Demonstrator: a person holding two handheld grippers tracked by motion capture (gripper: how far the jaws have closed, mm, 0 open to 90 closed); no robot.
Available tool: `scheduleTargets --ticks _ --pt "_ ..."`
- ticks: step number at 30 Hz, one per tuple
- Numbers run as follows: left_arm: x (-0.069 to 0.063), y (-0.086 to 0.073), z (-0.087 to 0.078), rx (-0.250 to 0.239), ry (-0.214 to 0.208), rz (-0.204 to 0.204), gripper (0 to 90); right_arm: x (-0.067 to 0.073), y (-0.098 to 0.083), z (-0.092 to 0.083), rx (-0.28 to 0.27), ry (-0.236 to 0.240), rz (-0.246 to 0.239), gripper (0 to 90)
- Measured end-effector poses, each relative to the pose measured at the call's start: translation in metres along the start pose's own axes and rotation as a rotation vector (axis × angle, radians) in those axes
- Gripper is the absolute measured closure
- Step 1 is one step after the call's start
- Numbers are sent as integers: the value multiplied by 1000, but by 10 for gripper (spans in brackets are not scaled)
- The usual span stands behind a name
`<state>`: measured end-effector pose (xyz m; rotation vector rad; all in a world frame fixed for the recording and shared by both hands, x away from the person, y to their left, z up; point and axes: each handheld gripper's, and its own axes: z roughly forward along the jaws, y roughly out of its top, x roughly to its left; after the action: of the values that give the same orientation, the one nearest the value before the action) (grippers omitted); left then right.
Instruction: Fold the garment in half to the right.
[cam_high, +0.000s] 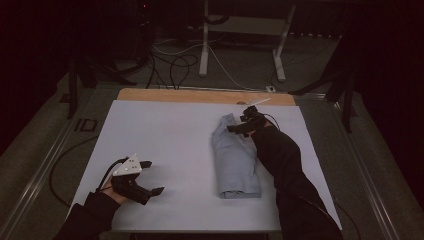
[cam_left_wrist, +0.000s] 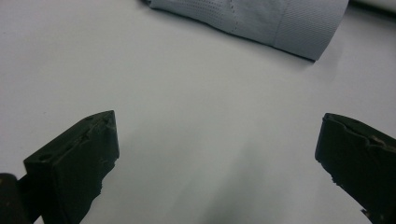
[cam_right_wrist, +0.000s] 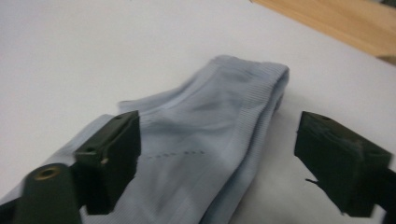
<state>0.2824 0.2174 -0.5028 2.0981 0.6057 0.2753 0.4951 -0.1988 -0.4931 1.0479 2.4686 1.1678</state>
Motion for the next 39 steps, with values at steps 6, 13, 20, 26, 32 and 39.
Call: scheduleTargets --ticks 6,13,20,26,32,39 --pt "3 -4 -4 -3 4 -12 7 17 2 -17 -29 36 -36 149" --pt "4 -10 -8 1 0 -19 6 43 -2 -34 -53 99 -87 157" --pt "9 -17 -15 10 1 -33 7 63 -12 -50 -77 187 -115 157" --pt "10 -21 -19 4 2 -51 7 82 -24 -64 -107 233 -157 143" --pt "9 -23 -23 -16 17 -53 7 95 -39 -73 -127 248 -181 272" --pt "11 -25 -25 -26 32 -70 7 118 -62 -86 -135 217 -231 567"
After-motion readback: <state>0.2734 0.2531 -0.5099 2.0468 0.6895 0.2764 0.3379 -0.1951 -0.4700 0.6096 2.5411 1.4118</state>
